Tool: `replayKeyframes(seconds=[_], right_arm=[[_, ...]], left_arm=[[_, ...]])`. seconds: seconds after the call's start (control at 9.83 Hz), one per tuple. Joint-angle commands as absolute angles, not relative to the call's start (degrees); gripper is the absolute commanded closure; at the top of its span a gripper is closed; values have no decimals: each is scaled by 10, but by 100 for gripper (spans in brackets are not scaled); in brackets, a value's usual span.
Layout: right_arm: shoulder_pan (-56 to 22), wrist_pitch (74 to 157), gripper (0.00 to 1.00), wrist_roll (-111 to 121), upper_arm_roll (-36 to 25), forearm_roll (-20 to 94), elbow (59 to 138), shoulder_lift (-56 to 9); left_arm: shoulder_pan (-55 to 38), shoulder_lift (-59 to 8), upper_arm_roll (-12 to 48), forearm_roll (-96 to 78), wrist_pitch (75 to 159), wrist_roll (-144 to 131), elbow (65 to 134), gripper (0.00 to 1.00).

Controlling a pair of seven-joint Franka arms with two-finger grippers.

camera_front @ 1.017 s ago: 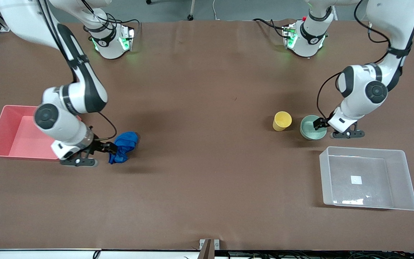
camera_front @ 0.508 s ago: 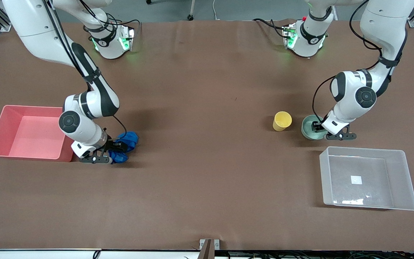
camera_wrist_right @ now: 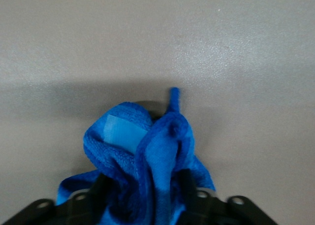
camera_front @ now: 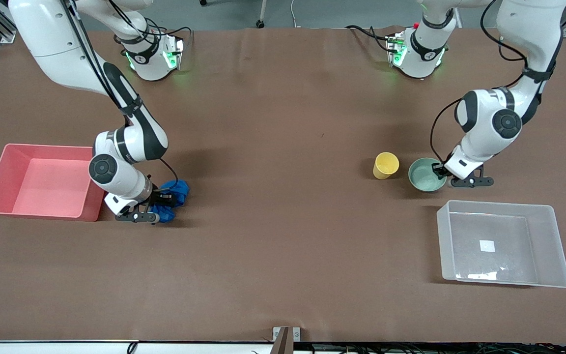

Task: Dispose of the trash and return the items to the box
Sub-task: 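Carry the cloth into the pink bin while the left gripper carries the bowl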

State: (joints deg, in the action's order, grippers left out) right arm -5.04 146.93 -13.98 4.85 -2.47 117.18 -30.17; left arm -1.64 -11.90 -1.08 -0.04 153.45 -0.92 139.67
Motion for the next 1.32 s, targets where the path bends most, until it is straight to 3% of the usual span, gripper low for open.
replayKeyframes(seconds=[0.0,0.1,0.31,0.51,0.61,0.81,1.02,1.22], right_arm=[[-51,1469,99,-165,51,-33,1168,-298],[-48,1446,99,-165,51,-32,1161,-289],[-40,1312,99,-163,49,-30,1123,-222],[-8,1153,99,-137,41,-30,1068,-145],[0,1114,99,-80,8,-30,1061,-115],[1,1098,99,117,-110,-29,1067,-90],[3,1120,99,240,-203,-26,1091,-94],[11,1211,98,264,-219,-26,1159,-97]], left_arm=[[-15,-45,-11,-2,1472,-1,1408,100],[-15,-27,-11,-8,1435,-2,1383,100],[-12,-51,-24,-9,1370,2,1274,100],[-12,-145,-45,-24,1327,25,1115,100],[-12,-203,-67,-45,1295,57,1028,100],[-12,-317,-104,-117,1232,125,866,100],[-5,-393,-122,-136,1241,173,832,100],[4,-430,-124,-169,1268,216,825,100]])
